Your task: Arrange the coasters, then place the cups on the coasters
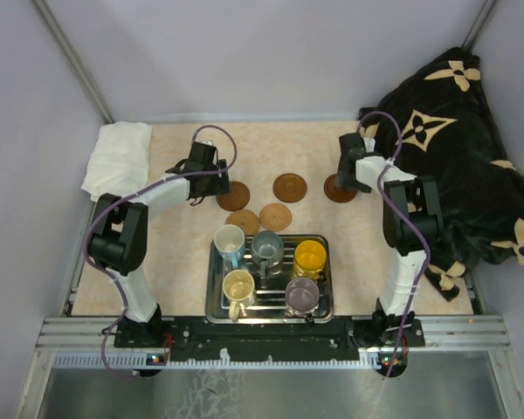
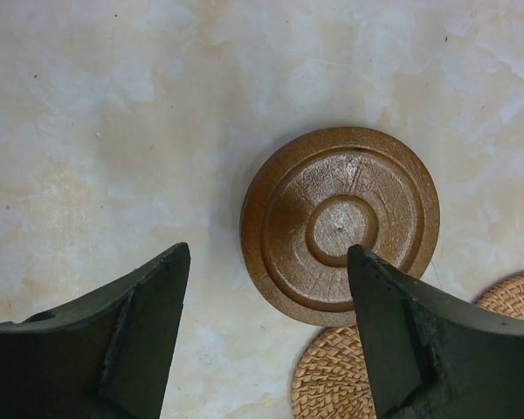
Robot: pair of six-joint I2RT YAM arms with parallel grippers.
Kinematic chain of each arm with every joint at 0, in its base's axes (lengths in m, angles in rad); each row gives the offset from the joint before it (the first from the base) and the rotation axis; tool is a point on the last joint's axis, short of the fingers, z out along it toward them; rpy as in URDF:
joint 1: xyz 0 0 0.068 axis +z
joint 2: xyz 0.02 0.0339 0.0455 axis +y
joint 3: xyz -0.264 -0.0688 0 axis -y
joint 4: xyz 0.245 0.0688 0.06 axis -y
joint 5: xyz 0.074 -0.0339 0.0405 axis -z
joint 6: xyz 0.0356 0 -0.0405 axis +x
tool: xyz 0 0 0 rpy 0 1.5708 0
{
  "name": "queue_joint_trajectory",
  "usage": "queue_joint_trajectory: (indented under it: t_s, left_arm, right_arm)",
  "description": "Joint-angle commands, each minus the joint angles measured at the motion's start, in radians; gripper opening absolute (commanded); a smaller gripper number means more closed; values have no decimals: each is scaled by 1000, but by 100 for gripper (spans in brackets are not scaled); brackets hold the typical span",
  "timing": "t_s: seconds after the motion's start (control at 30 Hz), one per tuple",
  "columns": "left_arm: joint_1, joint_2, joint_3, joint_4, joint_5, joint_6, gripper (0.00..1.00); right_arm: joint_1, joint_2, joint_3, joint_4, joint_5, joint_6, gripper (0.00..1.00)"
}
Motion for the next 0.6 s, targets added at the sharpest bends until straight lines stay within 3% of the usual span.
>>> queue_joint_trajectory:
  t_s: [0.0,0.1,0.17,0.3,0.37,0.43,0.57]
  left_arm:
    - [-1,16,27,4,1,12,79]
    - [-1,26,28,8,3,23,78]
    - [-1,36,34,8,13,29,72]
    - [0,42,35,22,51,31,38]
    - [-1,42,37,28,63,37,33]
    - [-1,47,41,25,58,41,35]
    - [-1,61,54,8,25,46,63]
  right_arm:
    - [-7,-110,-2,13,-1,-26,63]
    - [-3,-155,2,14,-11,-31,63]
    - [7,-182,5,11,-20,-38,61]
    - [69,-219,22,18,-29,-64,53]
    - [107,-218,36,25,-42,-79,48]
    - [140,-202,61,19,-52,-86,47]
    - [200,-177,99,23,-76,-98,47]
